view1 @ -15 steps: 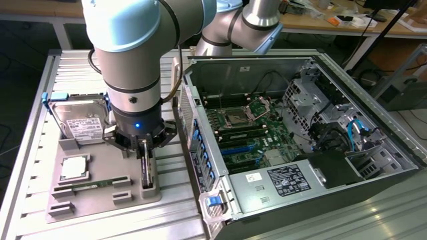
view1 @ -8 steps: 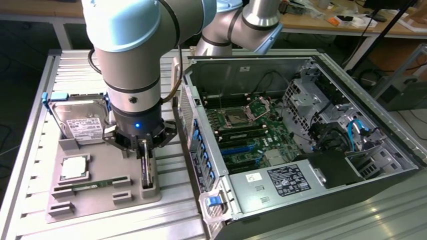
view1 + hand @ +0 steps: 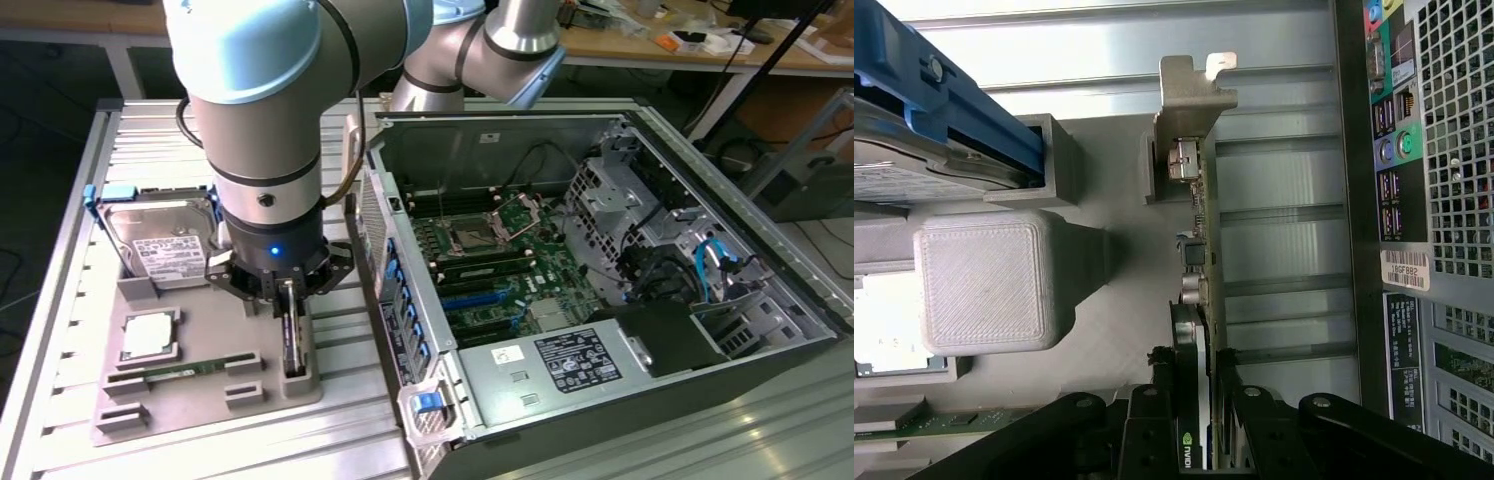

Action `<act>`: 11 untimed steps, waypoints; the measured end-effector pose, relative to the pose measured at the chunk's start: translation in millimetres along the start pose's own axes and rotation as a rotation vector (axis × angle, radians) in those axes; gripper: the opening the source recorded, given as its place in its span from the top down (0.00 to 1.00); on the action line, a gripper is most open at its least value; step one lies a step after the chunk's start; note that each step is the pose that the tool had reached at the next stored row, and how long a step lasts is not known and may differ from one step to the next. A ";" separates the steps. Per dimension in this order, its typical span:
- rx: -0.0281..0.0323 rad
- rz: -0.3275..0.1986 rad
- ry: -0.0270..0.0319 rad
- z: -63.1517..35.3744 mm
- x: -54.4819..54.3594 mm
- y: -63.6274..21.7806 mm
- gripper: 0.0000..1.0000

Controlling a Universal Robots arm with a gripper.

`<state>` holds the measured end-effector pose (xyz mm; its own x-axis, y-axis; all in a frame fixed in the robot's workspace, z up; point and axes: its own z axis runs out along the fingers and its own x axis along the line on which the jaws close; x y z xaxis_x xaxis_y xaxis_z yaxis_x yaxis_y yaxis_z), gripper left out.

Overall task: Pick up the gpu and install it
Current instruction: 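Pick up the gpu and move the gpu toward the slot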

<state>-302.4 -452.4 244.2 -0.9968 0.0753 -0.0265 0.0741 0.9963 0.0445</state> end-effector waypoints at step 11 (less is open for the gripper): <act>0.0004 0.000 0.0003 -10.5 -0.2 0.4 0.73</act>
<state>-302.4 -452.4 254.7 -0.9968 0.0753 -0.0263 0.0741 0.9963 0.0441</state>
